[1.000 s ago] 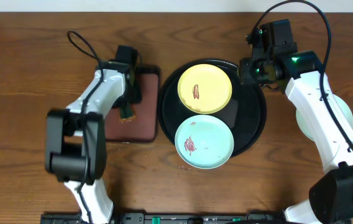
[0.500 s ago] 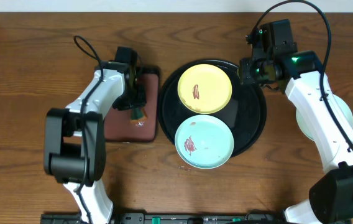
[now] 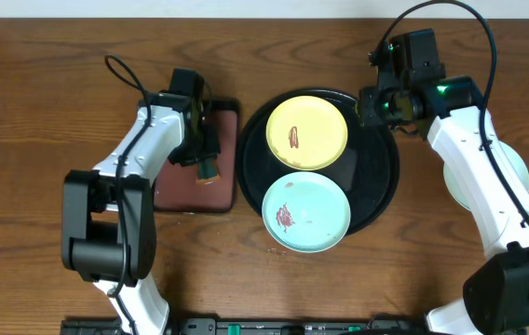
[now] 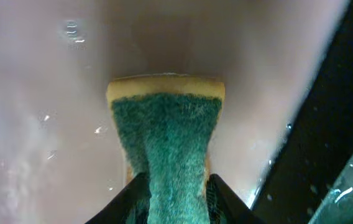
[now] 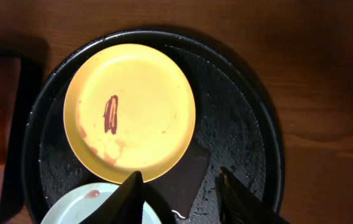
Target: Clean dirty plates on tray and stack at the side
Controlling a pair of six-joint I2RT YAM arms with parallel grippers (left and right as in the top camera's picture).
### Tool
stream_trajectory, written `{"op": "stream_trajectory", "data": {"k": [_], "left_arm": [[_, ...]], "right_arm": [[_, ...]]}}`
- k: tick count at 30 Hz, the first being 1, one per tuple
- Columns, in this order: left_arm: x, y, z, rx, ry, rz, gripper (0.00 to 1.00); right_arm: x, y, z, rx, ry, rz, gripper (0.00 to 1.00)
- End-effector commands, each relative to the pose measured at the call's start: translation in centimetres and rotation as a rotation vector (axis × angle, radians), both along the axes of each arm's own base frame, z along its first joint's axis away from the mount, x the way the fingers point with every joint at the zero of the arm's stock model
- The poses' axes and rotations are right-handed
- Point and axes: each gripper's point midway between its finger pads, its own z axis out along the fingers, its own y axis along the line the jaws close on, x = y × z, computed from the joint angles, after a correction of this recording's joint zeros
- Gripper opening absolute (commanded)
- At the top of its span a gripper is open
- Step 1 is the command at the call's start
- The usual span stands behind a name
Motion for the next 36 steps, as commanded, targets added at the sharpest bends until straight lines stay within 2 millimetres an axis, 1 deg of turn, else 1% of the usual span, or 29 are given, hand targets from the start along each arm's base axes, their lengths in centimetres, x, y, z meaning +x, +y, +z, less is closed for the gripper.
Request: {"op": "stream_trajectory", "data": {"k": [1,3,4,6,9,10,12,14,16,17,18,20,22,25,28,30,33,34,36], "left_arm": [[-2.0,-0.6,-3.0,0.005,0.079,-0.005,0.28],[-2.5,-0.8,-3.5,0.009,0.093,-0.014,0.13],[-2.6,-0.9,-3.5,0.009,0.095,-0.018,0.08],[-2.4,-0.9,-3.3,0.008,0.088,-0.018,0.07],[-1.9,-1.0,-2.0,0.007,0.075,-0.025,0.07],[-1.6,-1.0,-1.4,0.006,0.069,-0.029,0.07],[-1.0,-1.2,0.1,0.003,0.054,-0.029,0.07],[-0.2,-1.4,1.8,0.000,0.034,-0.031,0.07],[0.7,-1.7,3.6,-0.004,0.007,-0.039,0.08],[1.3,-2.0,4.7,-0.010,-0.012,-0.046,0.07],[1.6,-2.2,5.3,-0.013,-0.024,-0.050,0.07],[2.3,-3.2,6.4,-0.024,-0.055,-0.067,0.07],[3.0,-4.8,7.2,-0.064,-0.090,-0.095,0.07],[3.9,-7.7,7.8,-0.134,-0.149,-0.146,0.07],[4.5,-10.0,8.3,-0.158,-0.204,-0.194,0.07],[4.8,-11.3,8.6,-0.168,-0.235,-0.220,0.08],[5.2,-13.5,8.9,-0.189,-0.281,-0.250,0.08],[5.4,-14.2,8.9,-0.198,-0.293,-0.252,0.08],[5.7,-15.5,8.7,-0.216,-0.312,-0.250,0.08]], "right_arm": [[-0.1,0.2,-0.5,0.002,0.015,-0.003,0.36],[0.0,0.3,-0.5,0.004,0.010,-0.003,0.37],[0.1,0.3,-0.4,0.004,0.007,-0.003,0.37],[0.4,0.4,-0.2,0.008,-0.009,-0.003,0.38],[1.5,0.6,0.4,0.016,-0.062,0.006,0.39],[1.9,0.9,0.7,0.018,-0.086,0.032,0.37],[2.5,1.7,0.8,-0.001,-0.132,0.119,0.36],[3.0,2.0,0.1,-0.016,-0.136,0.144,0.36],[3.6,2.1,-1.4,-0.019,-0.113,0.142,0.32],[3.9,1.9,-2.8,-0.031,-0.088,0.123,0.31],[4.2,1.8,-3.6,-0.037,-0.074,0.109,0.30],[4.7,1.5,-5.8,-0.035,-0.029,0.067,0.28],[5.1,1.6,-8.1,-0.013,0.013,0.035,0.25],[5.1,2.1,-10.8,0.007,0.070,0.038,0.27],[4.3,3.0,-13.2,0.052,0.146,0.052,0.31],[4.1,3.0,-14.5,0.054,0.178,0.041,0.32],[3.9,2.8,-15.8,0.042,0.204,0.034,0.33],[3.9,2.5,-16.4,0.028,0.213,0.027,0.32],[3.6,1.9,-17.3,-0.006,0.231,0.012,0.21]]}}
